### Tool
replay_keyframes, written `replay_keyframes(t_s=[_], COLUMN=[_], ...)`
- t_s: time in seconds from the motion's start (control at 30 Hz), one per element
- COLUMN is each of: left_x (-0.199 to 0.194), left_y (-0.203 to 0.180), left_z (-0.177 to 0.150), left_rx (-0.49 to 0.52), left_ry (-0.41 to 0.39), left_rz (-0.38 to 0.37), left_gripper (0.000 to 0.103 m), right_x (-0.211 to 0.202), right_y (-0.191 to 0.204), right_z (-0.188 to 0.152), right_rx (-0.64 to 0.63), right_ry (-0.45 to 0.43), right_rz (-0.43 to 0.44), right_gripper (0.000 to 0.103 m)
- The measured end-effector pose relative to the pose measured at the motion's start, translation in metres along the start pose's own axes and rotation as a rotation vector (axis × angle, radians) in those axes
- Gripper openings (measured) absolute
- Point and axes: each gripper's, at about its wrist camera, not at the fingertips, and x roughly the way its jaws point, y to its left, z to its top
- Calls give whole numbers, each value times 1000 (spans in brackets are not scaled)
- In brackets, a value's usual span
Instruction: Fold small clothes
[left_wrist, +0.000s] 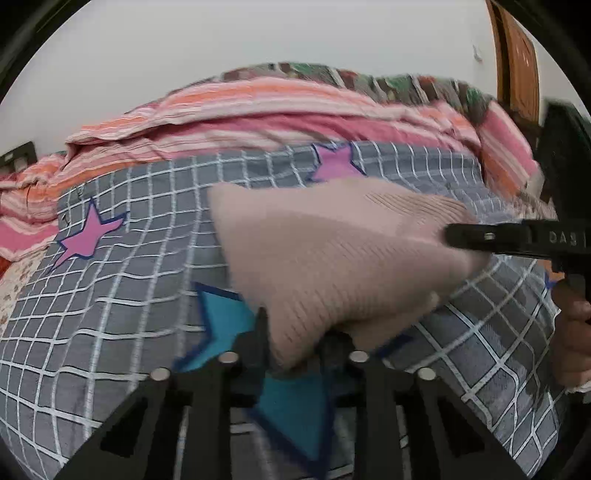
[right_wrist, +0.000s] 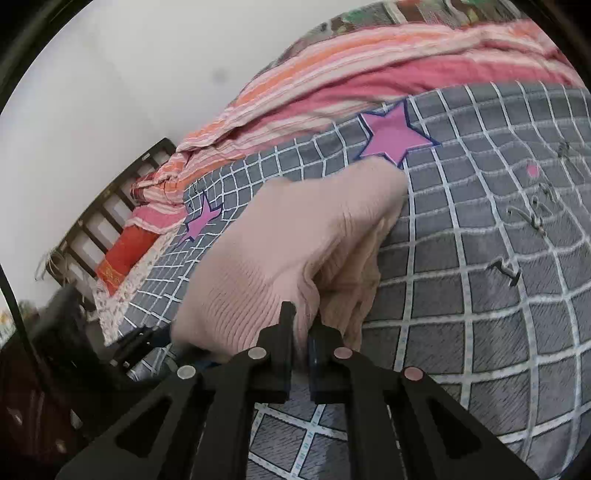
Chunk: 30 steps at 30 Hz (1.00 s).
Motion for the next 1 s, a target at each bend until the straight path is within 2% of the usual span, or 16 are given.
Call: replay_keyframes(t_s=[0.07,0.13,0.17,0.23,0.3,0.37,0.43,0.5,0.57,0.67,0.7,0.73,0.83,0.9,1.0], left_x=[4,3,2,-2,-11,-22,-36,-38,-27,0,10,22,48,48,38], left_y=[11,8,6,2,5,11,21,26,30,30,29,29,27,26,28], left_z=[-1,-3,-3,-3,-1,1,6,11,24,37,37,33,18,15,23], left_rx=[-42,-20,-8,3,-3,-17,-51,-76,-110,-137,-143,-151,-170,-167,-163], left_ry=[36,45,49,71,84,76,33,7,-4,23,35,63,168,153,131], left_rz=[-49,-46,-42,-51,-74,-106,-128,-141,-135,-119,-101,-75,-91,-96,-103], left_gripper=[19,19,20,27,28,34,51,60,60,59,60,59,59,60,61], right_x=[-11,-8,-2,7,11,3,-7,-9,-5,13,20,25,42,43,34], right_y=[4,6,7,5,3,3,3,0,-4,-10,-12,-14,-18,-24,-24], right_z=[1,-1,-4,-8,-8,-4,2,10,18,30,32,31,21,17,23], right_rx=[-39,-50,-64,-69,-70,-77,-81,-66,-31,31,48,52,38,59,63], right_ry=[-43,-8,11,49,86,56,9,-17,-35,-35,-28,-21,43,72,63], right_rz=[-28,-38,-81,-117,-101,-79,-64,-69,-66,-96,-103,-103,-157,-151,-129], right_gripper=[5,5,5,6,9,14,28,33,33,32,27,17,13,13,15])
